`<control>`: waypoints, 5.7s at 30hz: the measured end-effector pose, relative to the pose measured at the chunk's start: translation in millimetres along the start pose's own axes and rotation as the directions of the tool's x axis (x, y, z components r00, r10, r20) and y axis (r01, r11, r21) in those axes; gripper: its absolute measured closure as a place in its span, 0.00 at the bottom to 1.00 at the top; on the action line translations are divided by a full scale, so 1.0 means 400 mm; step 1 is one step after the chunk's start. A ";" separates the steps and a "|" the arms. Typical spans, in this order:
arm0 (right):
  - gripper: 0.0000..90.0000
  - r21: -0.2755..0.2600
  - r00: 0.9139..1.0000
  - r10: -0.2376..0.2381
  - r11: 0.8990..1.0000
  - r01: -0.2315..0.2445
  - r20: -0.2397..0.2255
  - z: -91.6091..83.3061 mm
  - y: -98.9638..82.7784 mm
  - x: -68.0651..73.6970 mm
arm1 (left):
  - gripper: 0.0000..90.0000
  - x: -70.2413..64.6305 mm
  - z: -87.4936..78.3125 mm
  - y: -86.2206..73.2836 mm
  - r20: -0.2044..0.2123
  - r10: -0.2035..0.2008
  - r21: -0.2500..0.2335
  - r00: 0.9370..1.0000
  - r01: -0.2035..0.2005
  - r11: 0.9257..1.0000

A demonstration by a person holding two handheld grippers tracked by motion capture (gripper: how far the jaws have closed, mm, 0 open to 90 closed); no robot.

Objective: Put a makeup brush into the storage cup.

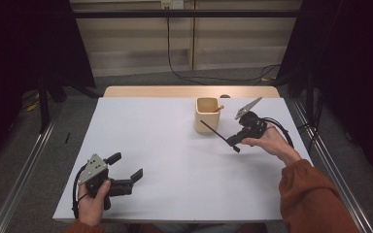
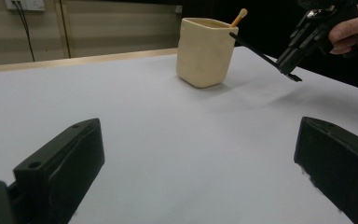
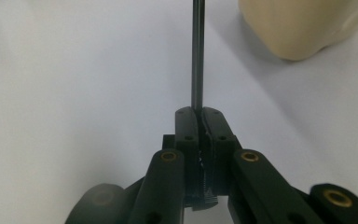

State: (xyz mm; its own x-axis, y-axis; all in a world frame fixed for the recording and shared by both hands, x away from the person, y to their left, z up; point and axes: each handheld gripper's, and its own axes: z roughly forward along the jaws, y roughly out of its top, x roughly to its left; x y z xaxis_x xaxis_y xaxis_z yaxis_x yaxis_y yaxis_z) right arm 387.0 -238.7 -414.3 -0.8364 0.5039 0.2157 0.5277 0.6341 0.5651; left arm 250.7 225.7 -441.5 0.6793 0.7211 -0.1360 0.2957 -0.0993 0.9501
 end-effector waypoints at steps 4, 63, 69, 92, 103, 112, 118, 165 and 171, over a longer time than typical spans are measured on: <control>0.95 -0.040 1.000 -0.002 0.999 0.002 0.019 -0.003 -0.003 -0.001 | 0.02 0.000 0.001 0.000 0.000 0.000 0.002 1.000 0.000 1.000; 0.95 -0.521 0.999 0.032 0.853 -0.025 0.005 -0.067 -0.064 0.079 | 0.02 -0.004 -0.005 -0.002 0.002 0.004 0.002 1.000 -0.004 1.000; 0.95 -0.505 1.000 0.002 0.863 -0.007 -0.012 -0.064 -0.062 0.098 | 0.02 -0.005 0.001 -0.002 0.006 0.005 0.004 1.000 -0.005 1.000; 0.95 -0.421 0.987 -0.143 0.902 0.099 -0.072 -0.038 -0.016 0.192 | 0.02 -0.004 0.004 0.000 0.010 0.005 0.008 1.000 -0.005 1.000; 0.95 -0.354 0.978 -0.196 0.922 0.157 -0.076 -0.033 0.011 0.223 | 0.02 -0.003 0.005 0.001 0.010 -0.001 0.005 1.000 0.001 1.000; 0.95 -0.248 0.975 -0.214 0.949 0.194 -0.056 -0.034 0.034 0.236 | 0.02 -0.003 0.008 0.001 0.013 0.006 0.007 1.000 -0.006 1.000; 0.95 -0.163 0.971 -0.231 0.962 0.218 -0.064 -0.024 0.049 0.245 | 0.02 -0.002 0.009 0.001 0.014 0.010 0.011 1.000 -0.011 1.000; 0.95 0.365 0.955 -0.278 0.883 0.295 -0.101 0.058 0.101 0.263 | 0.01 0.005 0.004 0.009 0.064 -0.013 0.017 0.998 0.012 1.000; 0.95 0.357 0.953 -0.283 0.884 0.303 -0.108 0.056 0.092 0.263 | 0.01 0.005 0.001 0.016 0.069 0.006 0.010 0.998 -0.007 1.000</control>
State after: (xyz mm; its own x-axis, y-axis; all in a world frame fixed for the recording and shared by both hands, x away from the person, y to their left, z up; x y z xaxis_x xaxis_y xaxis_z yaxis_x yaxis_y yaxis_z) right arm 321.9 -149.2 -388.8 -0.9625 0.2373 0.1312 0.2656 0.9223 0.2808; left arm 254.2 226.4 -435.8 0.7258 0.6714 -0.1495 0.2979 -0.1109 0.9481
